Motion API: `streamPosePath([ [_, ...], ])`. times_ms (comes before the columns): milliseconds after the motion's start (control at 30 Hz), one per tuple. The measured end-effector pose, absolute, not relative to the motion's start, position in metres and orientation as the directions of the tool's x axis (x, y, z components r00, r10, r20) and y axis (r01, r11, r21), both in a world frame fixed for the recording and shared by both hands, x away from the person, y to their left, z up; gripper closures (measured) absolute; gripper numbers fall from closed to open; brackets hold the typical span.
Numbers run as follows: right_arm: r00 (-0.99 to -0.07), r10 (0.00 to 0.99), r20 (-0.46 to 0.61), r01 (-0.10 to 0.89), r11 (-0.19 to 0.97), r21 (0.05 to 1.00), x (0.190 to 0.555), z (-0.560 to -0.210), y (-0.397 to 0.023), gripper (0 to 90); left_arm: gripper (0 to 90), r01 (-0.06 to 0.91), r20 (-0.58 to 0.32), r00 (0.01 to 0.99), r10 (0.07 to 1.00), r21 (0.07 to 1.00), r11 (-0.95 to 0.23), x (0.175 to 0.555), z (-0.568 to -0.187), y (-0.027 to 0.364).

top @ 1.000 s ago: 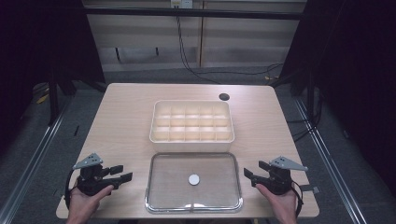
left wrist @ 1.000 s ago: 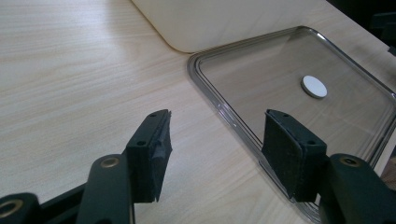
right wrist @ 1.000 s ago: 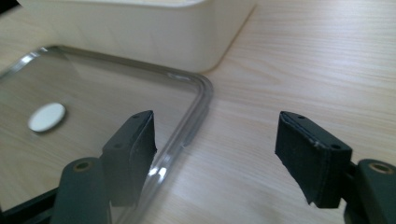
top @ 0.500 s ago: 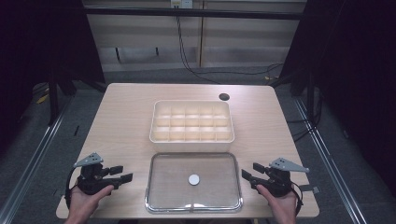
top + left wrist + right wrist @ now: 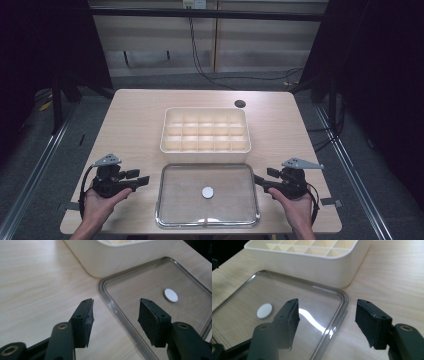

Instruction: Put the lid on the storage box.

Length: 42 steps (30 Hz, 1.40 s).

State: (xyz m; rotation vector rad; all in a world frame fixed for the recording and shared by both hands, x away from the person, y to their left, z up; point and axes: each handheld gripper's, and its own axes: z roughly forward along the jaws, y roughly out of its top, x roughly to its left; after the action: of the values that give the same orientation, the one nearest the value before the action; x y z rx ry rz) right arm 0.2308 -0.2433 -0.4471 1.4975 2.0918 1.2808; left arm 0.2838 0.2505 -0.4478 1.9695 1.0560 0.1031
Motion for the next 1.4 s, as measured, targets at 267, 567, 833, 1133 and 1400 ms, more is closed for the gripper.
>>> streamPosePath([
  [267, -0.446, 0.862, 0.241, 0.627, 0.108, 0.772, 0.247, -0.444, -0.237, 37.1, 44.2, 0.631, -0.29, 0.659, 0.695, 0.716, -0.3, 0.299, -0.454, 0.24],
  [567, -0.441, 0.857, 0.266, 0.665, 0.113, 0.738, 0.253, -0.47, -0.233, 39.7, 47.7, 0.673, -0.321, 0.653, 0.686, 0.661, -0.332, 0.298, -0.48, 0.241],
  [833, -0.416, 0.874, 0.251, 0.692, 0.125, 0.711, 0.254, -0.487, -0.232, 48.8, 48.8, 0.662, -0.309, 0.677, 0.668, 0.652, -0.369, 0.292, -0.489, 0.232],
  [1133, -0.416, 0.886, 0.206, 0.692, 0.161, 0.704, 0.258, -0.495, -0.228, 50.4, 47.9, 0.642, -0.3, 0.709, 0.638, 0.65, -0.407, 0.289, -0.491, 0.218],
  [1400, -0.413, 0.891, 0.188, 0.689, 0.171, 0.704, 0.259, -0.497, -0.226, 50.0, 53.2, 0.641, -0.279, 0.708, 0.649, 0.637, -0.427, 0.288, -0.493, 0.212],
])
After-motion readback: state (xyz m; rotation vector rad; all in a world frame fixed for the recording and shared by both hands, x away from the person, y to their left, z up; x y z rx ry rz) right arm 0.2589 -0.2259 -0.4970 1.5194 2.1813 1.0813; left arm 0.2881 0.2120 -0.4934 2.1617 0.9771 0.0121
